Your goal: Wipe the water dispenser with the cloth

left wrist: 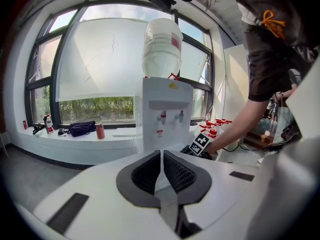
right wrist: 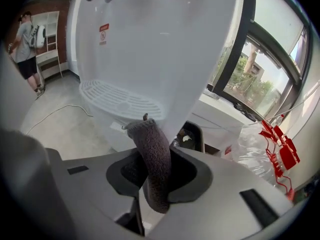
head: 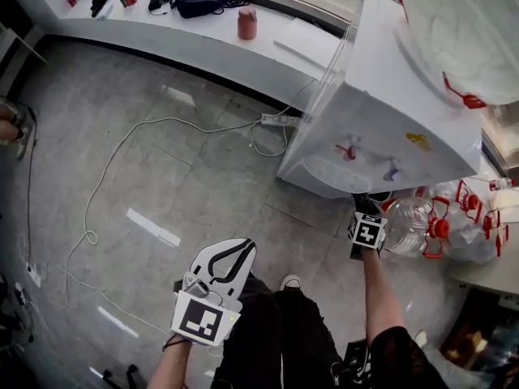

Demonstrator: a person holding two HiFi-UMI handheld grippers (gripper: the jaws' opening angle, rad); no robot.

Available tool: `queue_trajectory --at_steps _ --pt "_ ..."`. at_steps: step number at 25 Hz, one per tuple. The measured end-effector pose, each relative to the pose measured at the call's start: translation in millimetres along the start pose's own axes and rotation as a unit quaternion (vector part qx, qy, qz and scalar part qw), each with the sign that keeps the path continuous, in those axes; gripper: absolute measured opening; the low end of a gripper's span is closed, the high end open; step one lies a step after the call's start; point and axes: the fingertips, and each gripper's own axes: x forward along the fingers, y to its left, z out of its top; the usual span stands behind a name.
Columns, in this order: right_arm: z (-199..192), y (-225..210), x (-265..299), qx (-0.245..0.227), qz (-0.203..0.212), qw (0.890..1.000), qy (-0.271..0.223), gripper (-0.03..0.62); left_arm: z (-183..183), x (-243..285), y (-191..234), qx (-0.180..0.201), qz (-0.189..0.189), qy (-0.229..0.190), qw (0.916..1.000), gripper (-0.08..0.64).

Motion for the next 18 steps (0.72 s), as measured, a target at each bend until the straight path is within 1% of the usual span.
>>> queue_trajectory --at_steps 3,5,8,10,13,18 --pt "0 -25 -6 0.009 -0.011 1.0 0.001 0.107 6 5 -8 0.003 -0.008 0.008 0.9999 0.029" --pt "1 -34 -12 0.016 -0.004 1.0 0.001 0.107 14 7 -13 0.003 -0.012 0.009 0.9999 0.029" --pt "4 -37 -28 0.01 0.015 1.0 0.0 0.108 32 7 -24 0.005 -0.018 0.007 0.9998 0.029" --pt "8 -34 -46 0.014 0.035 0.999 -0.005 0.107 47 5 -34 0.008 -0.024 0.01 0.9996 0.029" --pt "22 -29 -85 0.023 0.077 0.997 -0.021 0.108 78 0 -49 0.011 -0.031 0.01 0.9994 0.029" --pt "63 -30 -170 0.039 0.147 0.986 -0.061 0.108 138 -12 -73 0.014 -0.035 -0.003 0.9993 0.029"
